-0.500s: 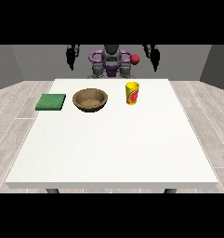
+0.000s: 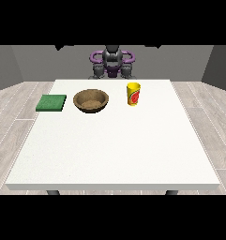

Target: Pick the cup and pour the ball into the bowl, then pick the bowl and place it on the pad

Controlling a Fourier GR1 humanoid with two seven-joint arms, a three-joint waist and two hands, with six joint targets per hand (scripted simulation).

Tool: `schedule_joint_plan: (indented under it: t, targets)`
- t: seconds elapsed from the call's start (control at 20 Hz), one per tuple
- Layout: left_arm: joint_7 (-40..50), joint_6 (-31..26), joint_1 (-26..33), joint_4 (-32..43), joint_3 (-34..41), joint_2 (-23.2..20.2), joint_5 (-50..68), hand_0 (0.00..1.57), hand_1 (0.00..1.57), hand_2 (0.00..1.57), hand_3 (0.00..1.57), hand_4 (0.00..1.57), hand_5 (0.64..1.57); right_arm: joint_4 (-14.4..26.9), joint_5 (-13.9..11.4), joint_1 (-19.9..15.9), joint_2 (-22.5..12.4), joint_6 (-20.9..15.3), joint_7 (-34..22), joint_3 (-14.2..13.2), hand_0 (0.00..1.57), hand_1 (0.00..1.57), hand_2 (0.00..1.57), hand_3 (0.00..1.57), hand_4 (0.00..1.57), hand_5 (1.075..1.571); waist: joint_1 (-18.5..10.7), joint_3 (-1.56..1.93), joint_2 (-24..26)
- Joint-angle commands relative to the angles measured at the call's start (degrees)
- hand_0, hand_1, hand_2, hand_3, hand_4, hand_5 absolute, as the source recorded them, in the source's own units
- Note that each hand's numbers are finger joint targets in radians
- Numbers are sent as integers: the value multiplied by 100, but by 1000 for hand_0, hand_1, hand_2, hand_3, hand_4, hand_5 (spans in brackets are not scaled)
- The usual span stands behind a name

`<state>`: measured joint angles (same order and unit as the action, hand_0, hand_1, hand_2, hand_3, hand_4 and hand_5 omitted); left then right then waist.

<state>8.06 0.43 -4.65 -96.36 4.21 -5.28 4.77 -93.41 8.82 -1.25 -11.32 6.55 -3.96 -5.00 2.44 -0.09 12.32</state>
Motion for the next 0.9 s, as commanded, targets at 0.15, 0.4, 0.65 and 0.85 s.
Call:
schedule_joint_plan:
  t: [0.15,0.4,0.65,0.85]
  targets:
    - [-564,-297,-73,126,706,-299,512,0,0,0,0,0,1547,-511,801,46,-369,514,-248,-669,0,0,0,0,0,1570,130,7,-643]
    - [-1175,-543,-545,653,1026,-513,682,0,0,0,0,0,1541,-207,535,-113,-185,593,429,-564,0,0,0,0,0,1570,91,7,-1319]
    - [-1843,-139,-873,1178,696,-151,120,0,0,0,0,0,1529,18,166,-133,87,584,1035,-331,0,0,0,0,0,1570,264,8,-1731]
    - [-2580,-59,-935,1723,578,106,-27,0,0,0,0,0,1526,500,371,-354,-166,832,1367,-724,0,0,0,0,0,1571,253,9,-1976]
